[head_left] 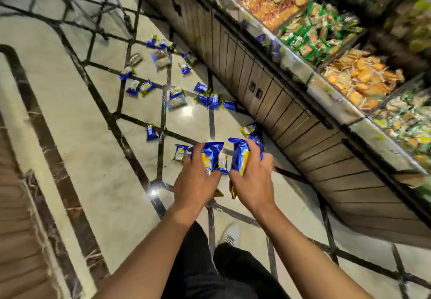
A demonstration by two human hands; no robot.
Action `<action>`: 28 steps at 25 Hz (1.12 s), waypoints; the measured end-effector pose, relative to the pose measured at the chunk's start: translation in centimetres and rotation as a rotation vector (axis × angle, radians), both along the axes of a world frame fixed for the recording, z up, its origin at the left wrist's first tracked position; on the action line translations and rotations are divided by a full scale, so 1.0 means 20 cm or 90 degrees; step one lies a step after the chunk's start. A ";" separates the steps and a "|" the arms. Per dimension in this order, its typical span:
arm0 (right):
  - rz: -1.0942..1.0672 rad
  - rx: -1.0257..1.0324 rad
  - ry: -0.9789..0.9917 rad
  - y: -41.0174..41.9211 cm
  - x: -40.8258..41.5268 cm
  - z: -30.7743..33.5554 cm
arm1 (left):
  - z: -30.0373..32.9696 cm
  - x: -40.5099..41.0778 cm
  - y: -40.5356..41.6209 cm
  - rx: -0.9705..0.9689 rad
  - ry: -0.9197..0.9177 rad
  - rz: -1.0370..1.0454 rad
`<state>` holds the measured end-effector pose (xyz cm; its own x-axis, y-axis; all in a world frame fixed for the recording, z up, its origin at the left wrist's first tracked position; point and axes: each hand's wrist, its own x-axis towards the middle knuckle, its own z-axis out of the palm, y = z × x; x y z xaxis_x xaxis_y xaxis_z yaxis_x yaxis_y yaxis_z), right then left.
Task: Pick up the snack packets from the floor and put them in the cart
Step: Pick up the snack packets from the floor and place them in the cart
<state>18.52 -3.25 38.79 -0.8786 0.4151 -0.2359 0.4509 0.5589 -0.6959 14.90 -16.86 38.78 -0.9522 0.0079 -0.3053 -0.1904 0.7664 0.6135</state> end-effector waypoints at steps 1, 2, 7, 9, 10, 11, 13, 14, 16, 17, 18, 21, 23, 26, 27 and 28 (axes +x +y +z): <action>0.031 0.007 0.009 -0.08 -0.01 0.01 | 0.01 0.02 -0.08 0.008 0.001 0.033; 0.056 0.010 0.015 -0.15 -0.03 0.02 | 0.02 0.03 -0.16 0.009 0.005 0.059; 0.192 0.022 0.001 -0.63 -0.11 0.01 | 0.02 0.06 -0.62 0.011 0.002 0.174; 0.228 0.034 -0.016 -0.86 -0.15 0.02 | 0.03 0.06 -0.86 0.007 -0.005 0.208; 0.241 0.039 -0.020 -0.97 -0.17 0.02 | 0.03 0.06 -0.97 0.003 -0.006 0.221; 0.254 0.044 -0.021 -1.07 -0.18 0.03 | 0.04 0.06 -1.08 0.000 -0.008 0.233; 0.283 0.042 -0.019 -1.33 -0.22 0.04 | 0.04 0.06 -1.35 0.003 -0.005 0.261; 0.297 0.037 -0.015 -1.46 -0.24 0.04 | 0.04 0.06 -1.48 0.006 -0.003 0.271; 0.322 0.037 -0.001 -1.71 -0.28 0.06 | 0.05 0.05 -1.73 0.013 -0.001 0.288; 0.334 0.032 0.002 -1.82 -0.31 0.07 | 0.06 0.04 -1.85 0.014 0.001 0.299; 0.345 0.023 0.002 -1.92 -0.34 0.07 | 0.07 0.02 -1.96 0.012 0.010 0.314; 0.369 0.008 0.012 -2.16 -0.43 0.09 | 0.11 -0.06 -2.19 0.008 0.031 0.349; 0.377 0.000 0.013 -2.31 -0.54 0.10 | 0.13 -0.15 -2.34 0.014 0.034 0.375; 0.406 -0.005 0.033 -2.51 -0.73 0.11 | 0.15 -0.31 -2.53 0.007 0.046 0.402; 0.417 -0.005 0.031 -2.58 -0.82 0.10 | 0.14 -0.39 -2.60 -0.004 0.043 0.414; 0.423 -0.004 0.028 -2.66 -0.92 0.08 | 0.12 -0.47 -2.67 -0.012 0.042 0.427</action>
<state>0.06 -56.44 40.42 -0.9560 -0.2199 -0.1941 -0.0179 0.7043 -0.7097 5.42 -70.21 41.23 -0.7661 -0.5958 -0.2410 -0.5911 0.5061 0.6280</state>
